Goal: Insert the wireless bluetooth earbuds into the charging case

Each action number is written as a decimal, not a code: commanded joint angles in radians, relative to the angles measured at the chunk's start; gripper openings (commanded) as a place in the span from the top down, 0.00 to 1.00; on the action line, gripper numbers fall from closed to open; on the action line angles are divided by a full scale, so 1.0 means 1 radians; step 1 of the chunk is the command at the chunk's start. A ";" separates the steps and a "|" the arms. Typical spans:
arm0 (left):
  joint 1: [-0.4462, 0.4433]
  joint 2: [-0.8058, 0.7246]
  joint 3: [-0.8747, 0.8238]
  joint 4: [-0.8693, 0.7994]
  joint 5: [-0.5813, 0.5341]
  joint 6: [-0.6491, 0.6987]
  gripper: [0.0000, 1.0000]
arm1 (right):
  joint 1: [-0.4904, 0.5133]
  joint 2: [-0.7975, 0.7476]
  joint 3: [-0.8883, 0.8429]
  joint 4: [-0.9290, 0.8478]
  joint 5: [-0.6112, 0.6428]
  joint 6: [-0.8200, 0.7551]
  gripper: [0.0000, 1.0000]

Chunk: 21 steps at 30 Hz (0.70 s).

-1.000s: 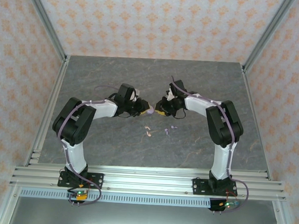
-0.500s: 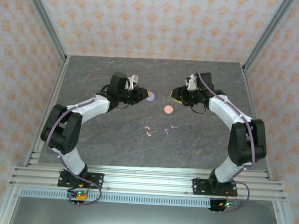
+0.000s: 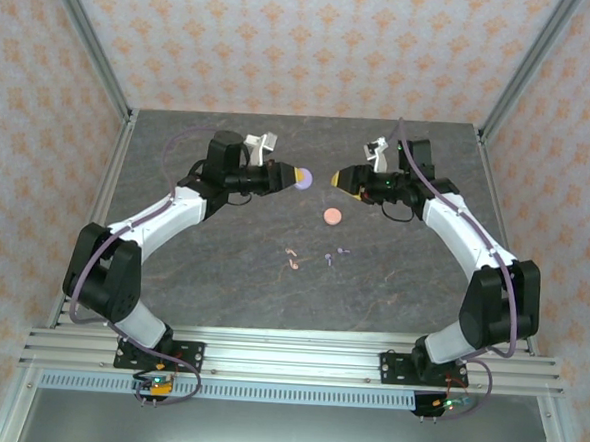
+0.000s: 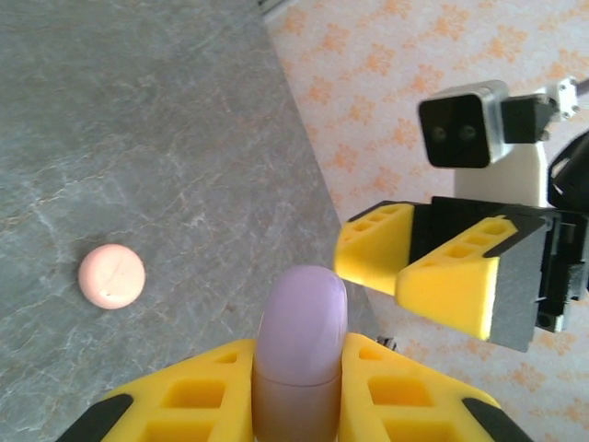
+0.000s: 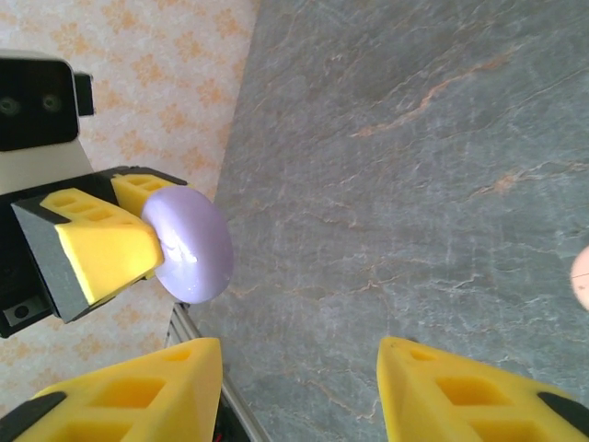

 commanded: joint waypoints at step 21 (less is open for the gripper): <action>-0.040 -0.078 0.056 0.009 0.108 0.061 0.80 | 0.076 0.030 0.085 0.135 -0.184 0.010 0.50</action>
